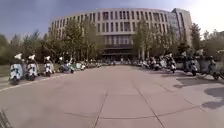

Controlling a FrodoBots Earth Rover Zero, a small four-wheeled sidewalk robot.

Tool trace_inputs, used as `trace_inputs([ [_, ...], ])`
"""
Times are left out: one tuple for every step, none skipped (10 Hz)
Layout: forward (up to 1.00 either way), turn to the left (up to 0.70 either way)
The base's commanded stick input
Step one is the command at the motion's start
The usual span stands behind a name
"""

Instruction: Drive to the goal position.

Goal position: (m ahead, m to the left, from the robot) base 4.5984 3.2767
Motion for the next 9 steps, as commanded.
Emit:
trace_inputs([
  [0.70, 0.00],
  [0.70, 0.00],
  [0.70, 0.00],
  [0.70, 0.00],
  [0.70, 0.00],
  [0.70, 0.00],
  [0.70, 0.00],
  [0.70, 0.00],
  [0.70, 0.00],
])
